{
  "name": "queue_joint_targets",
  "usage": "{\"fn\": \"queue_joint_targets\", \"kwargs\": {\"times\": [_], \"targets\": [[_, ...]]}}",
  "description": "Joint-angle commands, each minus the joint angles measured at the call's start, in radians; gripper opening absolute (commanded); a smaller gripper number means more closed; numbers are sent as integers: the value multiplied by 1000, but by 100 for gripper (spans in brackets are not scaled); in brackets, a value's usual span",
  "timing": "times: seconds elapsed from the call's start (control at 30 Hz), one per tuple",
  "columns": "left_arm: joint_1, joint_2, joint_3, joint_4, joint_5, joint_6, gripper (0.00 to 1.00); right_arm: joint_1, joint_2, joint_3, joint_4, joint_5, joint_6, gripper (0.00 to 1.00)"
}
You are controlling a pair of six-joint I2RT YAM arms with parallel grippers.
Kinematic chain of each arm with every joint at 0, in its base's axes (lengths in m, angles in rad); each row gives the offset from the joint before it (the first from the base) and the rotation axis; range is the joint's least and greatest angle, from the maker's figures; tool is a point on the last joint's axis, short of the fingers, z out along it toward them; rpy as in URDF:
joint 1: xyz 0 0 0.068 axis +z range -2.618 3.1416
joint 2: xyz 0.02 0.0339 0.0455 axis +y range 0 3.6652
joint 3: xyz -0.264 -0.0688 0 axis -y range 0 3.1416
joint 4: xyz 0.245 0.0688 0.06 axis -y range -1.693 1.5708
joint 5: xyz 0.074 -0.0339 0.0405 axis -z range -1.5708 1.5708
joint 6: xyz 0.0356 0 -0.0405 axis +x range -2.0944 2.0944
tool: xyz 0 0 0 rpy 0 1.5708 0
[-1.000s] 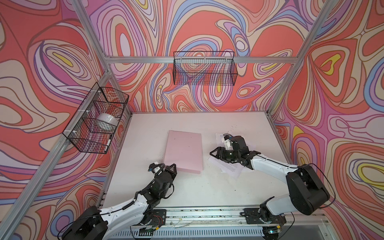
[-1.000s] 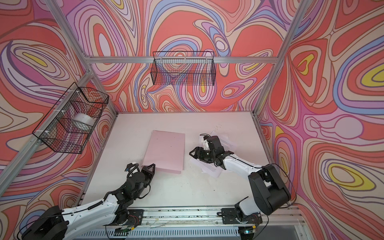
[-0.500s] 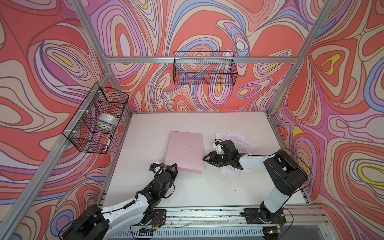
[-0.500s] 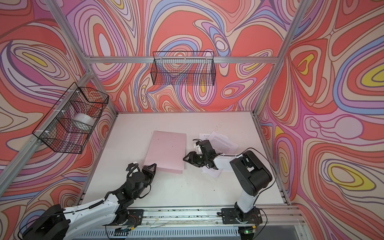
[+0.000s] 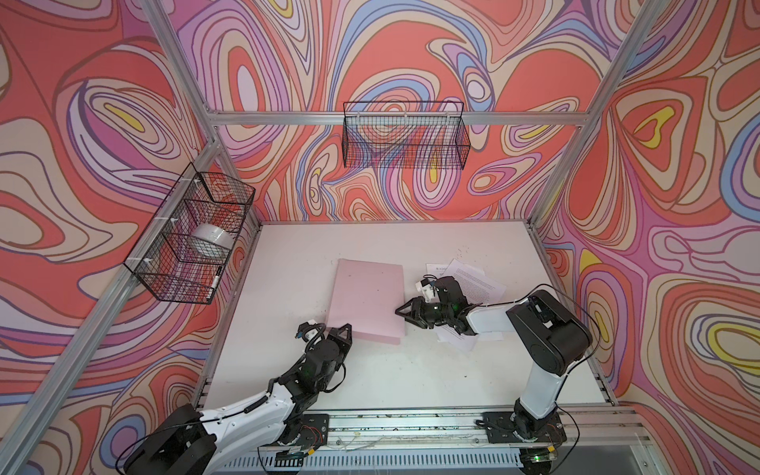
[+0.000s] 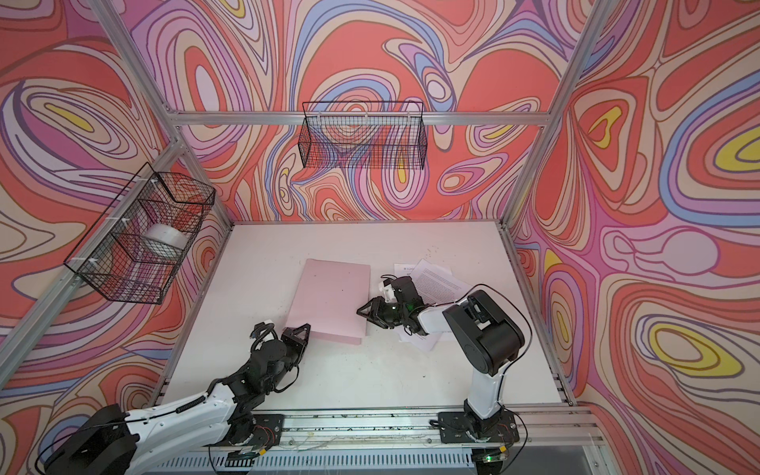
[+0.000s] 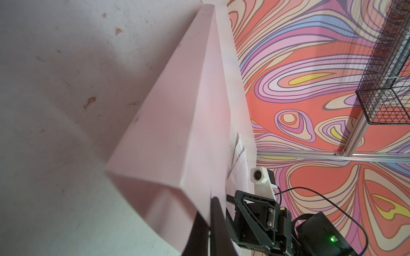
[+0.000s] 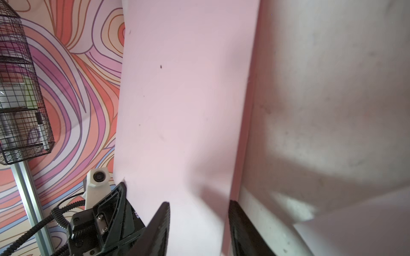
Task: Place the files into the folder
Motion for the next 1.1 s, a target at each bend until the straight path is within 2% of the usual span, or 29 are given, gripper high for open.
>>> {"fn": "queue_joint_targets", "kwargs": {"times": [0.0,0.17,0.27,0.33,0.37,0.43,0.5,0.6,0.7,0.83,0.93,0.97,1.07], "targets": [[-5,7,-9,7,5,-5,0,9,-31,20,9,-6,7,44],[-5,18,-8,-14,8,-7,0,9,-45,26,3,-5,6,39],[-5,19,5,-65,16,-1,0,9,-50,39,-9,-3,3,23],[-5,13,8,-94,23,11,2,9,-50,45,-17,-2,2,5],[-5,1,9,-121,25,11,7,9,-49,49,-24,1,2,0],[-5,-37,20,-203,26,27,23,9,-50,53,-31,2,3,0],[-5,-84,57,-348,21,73,48,10,-49,59,-40,6,6,0],[-5,-147,125,-574,7,158,73,13,-50,68,-55,16,9,0],[-5,-194,174,-726,-4,245,85,17,-88,83,-85,34,16,0],[-5,-194,225,-799,-6,391,98,24,-107,123,-165,68,39,0],[-32,-121,289,-840,-33,543,100,36,-126,176,-270,117,47,0],[-57,-88,317,-855,-72,580,100,40,-130,198,-320,140,48,0],[-228,47,407,-916,-324,683,99,63,-136,306,-537,241,30,0]]}}
